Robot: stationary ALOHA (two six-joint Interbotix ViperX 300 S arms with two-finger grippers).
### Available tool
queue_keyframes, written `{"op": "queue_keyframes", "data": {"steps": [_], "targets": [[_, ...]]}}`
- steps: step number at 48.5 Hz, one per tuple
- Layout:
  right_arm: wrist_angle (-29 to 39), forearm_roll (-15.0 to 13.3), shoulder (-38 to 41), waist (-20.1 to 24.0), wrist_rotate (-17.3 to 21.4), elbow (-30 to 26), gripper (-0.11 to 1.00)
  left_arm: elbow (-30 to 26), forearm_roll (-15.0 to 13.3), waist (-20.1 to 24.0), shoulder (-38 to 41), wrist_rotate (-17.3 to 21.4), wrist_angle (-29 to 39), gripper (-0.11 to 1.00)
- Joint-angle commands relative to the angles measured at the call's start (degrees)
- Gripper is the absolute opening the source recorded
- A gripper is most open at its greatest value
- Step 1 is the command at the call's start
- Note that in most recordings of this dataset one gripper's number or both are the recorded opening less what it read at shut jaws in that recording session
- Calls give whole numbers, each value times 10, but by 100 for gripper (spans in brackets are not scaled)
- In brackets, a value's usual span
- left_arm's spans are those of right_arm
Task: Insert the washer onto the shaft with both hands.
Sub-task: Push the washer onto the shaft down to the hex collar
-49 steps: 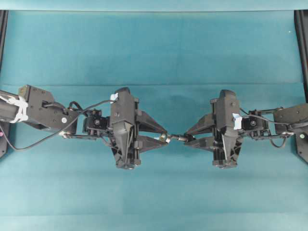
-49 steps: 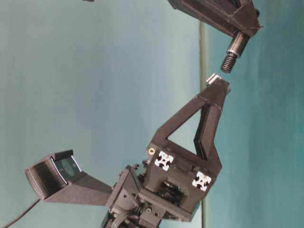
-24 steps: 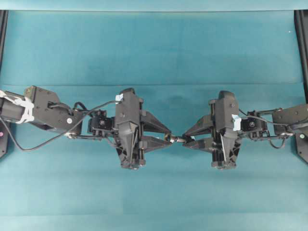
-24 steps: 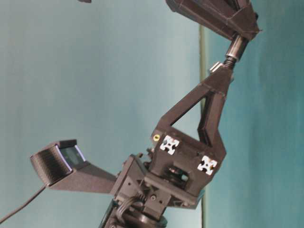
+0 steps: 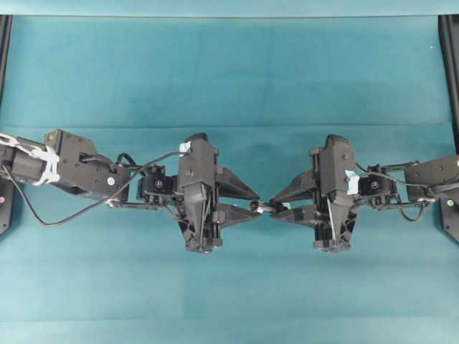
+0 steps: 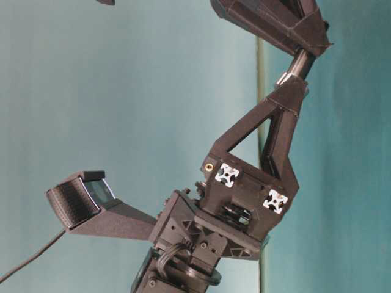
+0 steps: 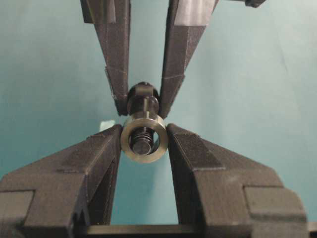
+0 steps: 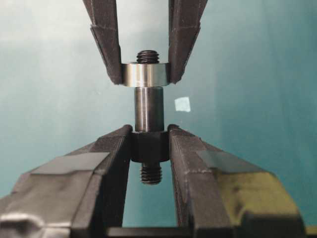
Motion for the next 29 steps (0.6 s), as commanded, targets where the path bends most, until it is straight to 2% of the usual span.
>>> {"op": "queue_keyframes", "data": {"steps": [1, 29], "targets": [[-8, 0, -3, -1, 3, -13, 0, -10, 1, 1, -2, 0, -3, 37], [-8, 0, 2, -1, 3, -18, 0, -33, 0, 1, 13, 3, 25, 37]]}}
